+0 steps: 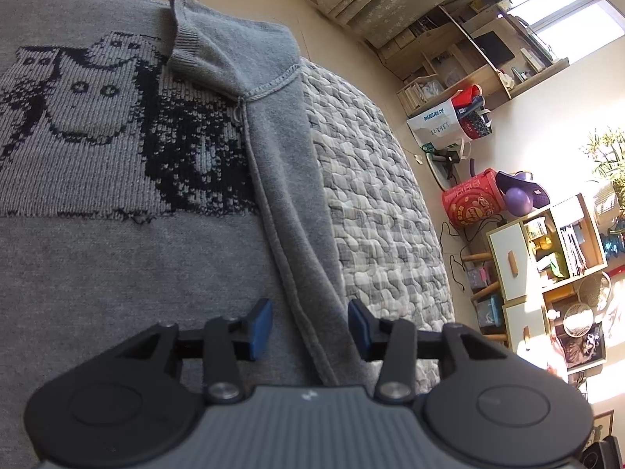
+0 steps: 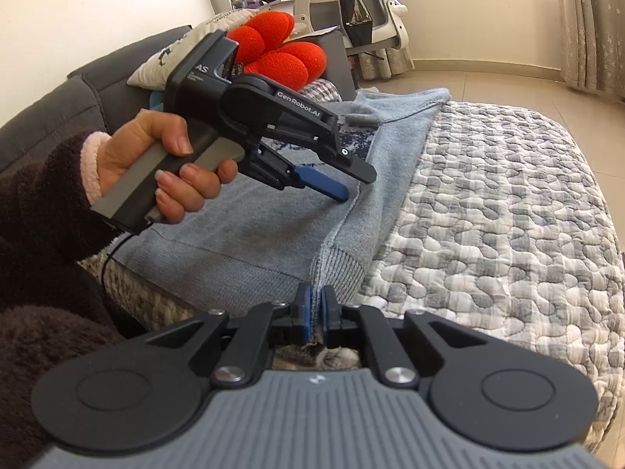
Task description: Fold clothes
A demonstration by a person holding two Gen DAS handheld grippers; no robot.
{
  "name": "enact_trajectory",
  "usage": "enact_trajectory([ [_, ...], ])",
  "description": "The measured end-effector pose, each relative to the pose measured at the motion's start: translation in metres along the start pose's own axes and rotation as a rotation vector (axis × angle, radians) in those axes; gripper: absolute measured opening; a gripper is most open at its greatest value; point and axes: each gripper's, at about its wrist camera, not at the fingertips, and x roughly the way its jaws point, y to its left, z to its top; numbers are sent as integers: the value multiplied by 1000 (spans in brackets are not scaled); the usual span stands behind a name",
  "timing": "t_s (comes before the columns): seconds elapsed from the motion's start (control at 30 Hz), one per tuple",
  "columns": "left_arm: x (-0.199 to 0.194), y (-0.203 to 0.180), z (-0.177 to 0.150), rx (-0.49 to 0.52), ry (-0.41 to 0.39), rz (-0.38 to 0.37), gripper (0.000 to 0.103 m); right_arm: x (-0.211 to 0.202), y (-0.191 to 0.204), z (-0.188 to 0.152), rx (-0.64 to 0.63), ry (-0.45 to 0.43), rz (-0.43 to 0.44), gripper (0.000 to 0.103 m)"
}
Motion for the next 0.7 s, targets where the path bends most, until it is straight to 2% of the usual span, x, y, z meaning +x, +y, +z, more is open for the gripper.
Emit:
enact_trajectory([
  [0.2,-4,6,1,-48,-54,-9,44,-3,9,16,-28,-4,79,7],
  [0.23,-6,6,1,-46,-68,-5,38,-1,11,17,-35,6,92,7],
  [0.27,-7,5,1,-35,-79,3,22,2,13,18,-42,18,105,7],
  [0.33,-11,3,2,-15,-102,19,3,8,17,18,-55,47,130,7],
  [0.37,-12,2,2,-5,-114,28,0,11,18,19,-60,61,139,7],
  [0.6,-17,3,4,42,-130,80,0,25,29,22,-108,140,170,7],
  [0.63,-17,5,6,34,-130,80,4,27,29,22,-115,157,172,6],
  [0.7,-17,8,8,23,-140,70,21,33,30,20,-131,202,167,6],
])
